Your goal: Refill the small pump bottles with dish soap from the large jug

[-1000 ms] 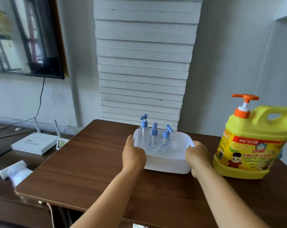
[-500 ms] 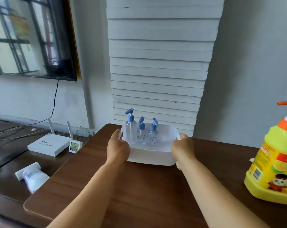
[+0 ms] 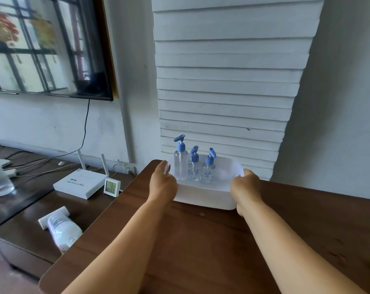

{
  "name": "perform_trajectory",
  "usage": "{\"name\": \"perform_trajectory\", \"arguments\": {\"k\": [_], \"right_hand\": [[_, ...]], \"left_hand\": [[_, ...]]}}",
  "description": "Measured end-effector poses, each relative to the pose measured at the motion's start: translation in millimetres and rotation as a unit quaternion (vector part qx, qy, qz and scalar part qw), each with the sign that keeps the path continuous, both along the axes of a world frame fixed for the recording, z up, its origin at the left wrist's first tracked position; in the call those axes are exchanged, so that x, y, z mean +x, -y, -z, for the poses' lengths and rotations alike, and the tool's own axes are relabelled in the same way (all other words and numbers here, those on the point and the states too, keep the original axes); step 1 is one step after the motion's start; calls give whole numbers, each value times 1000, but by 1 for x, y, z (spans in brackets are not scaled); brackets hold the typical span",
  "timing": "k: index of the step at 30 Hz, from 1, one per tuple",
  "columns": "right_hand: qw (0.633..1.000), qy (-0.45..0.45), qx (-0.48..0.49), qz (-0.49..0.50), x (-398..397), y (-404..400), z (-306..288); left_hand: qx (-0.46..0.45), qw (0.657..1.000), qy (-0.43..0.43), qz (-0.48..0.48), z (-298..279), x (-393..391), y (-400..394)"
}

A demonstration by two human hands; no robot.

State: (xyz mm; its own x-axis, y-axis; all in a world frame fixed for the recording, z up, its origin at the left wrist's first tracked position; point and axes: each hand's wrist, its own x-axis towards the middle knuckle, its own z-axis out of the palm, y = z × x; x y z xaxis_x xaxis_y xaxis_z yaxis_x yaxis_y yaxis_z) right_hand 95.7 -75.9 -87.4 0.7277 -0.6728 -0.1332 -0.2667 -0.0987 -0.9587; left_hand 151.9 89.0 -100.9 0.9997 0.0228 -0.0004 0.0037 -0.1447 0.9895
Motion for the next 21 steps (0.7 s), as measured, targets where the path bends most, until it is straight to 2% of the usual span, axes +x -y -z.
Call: {"name": "perform_trajectory", "arguments": {"k": [7, 16, 21], "right_hand": [[999, 7, 29, 18, 6, -5, 5], [999, -6, 30, -15, -3, -5, -3], [999, 0, -18, -32, -7, -8, -7]], "left_hand": [[-29, 1000, 9, 9, 5, 6, 1], [101, 994, 51, -2, 4, 3, -1], [136, 986, 95, -16, 4, 4, 0]]}}
